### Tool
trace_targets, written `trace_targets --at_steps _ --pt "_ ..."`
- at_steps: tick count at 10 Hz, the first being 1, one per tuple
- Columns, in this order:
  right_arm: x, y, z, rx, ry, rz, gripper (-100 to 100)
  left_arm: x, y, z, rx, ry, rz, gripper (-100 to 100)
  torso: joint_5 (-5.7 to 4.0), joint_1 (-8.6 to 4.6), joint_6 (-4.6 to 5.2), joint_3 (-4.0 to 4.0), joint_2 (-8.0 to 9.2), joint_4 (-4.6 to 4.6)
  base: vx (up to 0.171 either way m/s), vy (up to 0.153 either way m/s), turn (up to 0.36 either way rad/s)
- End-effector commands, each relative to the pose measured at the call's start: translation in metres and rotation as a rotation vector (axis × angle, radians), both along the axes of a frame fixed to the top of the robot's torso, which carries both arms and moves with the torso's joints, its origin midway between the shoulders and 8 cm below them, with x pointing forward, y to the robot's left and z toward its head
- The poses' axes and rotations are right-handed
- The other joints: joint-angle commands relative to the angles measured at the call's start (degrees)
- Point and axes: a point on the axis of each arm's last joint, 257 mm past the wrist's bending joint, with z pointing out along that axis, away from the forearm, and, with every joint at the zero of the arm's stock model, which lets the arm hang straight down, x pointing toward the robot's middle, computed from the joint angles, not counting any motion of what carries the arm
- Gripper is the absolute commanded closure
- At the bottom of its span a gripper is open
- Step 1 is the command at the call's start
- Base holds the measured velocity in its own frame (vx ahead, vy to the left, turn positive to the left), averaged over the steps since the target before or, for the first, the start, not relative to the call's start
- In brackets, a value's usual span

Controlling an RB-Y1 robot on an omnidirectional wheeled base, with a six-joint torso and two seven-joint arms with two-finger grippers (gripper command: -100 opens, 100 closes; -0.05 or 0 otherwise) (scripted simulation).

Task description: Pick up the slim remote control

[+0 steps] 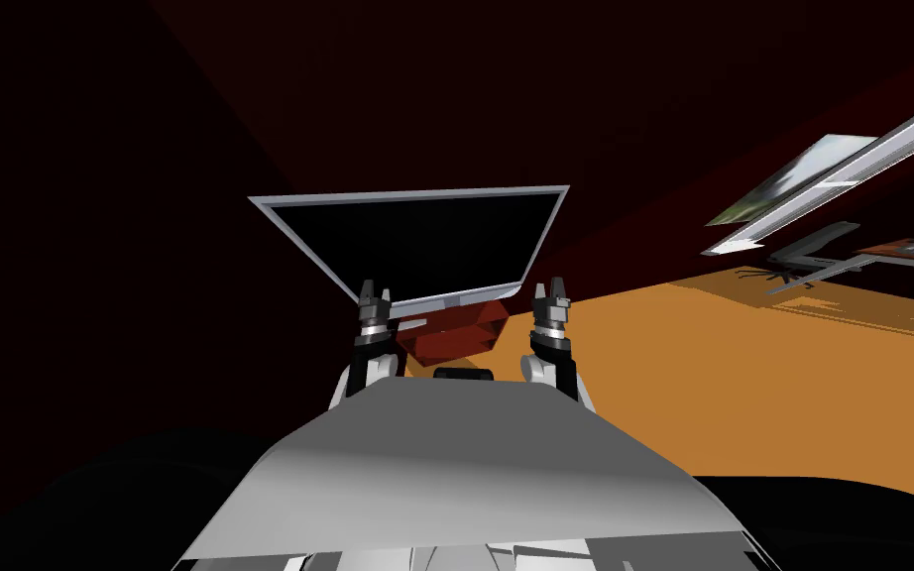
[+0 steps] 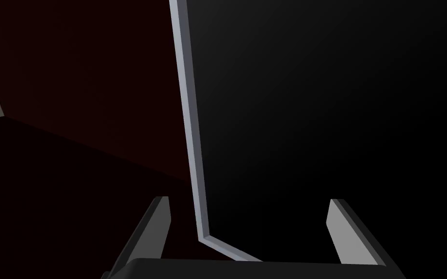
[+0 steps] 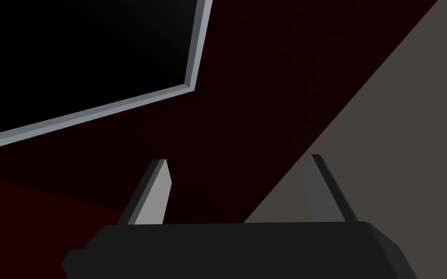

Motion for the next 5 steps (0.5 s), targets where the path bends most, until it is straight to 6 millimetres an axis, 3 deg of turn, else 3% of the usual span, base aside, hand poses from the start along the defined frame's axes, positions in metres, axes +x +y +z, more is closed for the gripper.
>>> trace_targets --at_steps 1,5 --pt "0.0 0.0 0.0 0.0 0.0 0.0 0 0.004 -0.002 -0.007 0.011 0.023 -0.022 -100 0.0 0.0 0.0 0.0 0.0 0.0 -0.011 -0.001 -0.049" --pt "0.0 0.0 0.0 0.0 0.0 0.0 0 0.019 -0.004 -0.048 0.006 0.147 -0.104 -100 0.01 0.04 0.01 0.1 0.17 0.03 -0.044 0.003 -0.108"
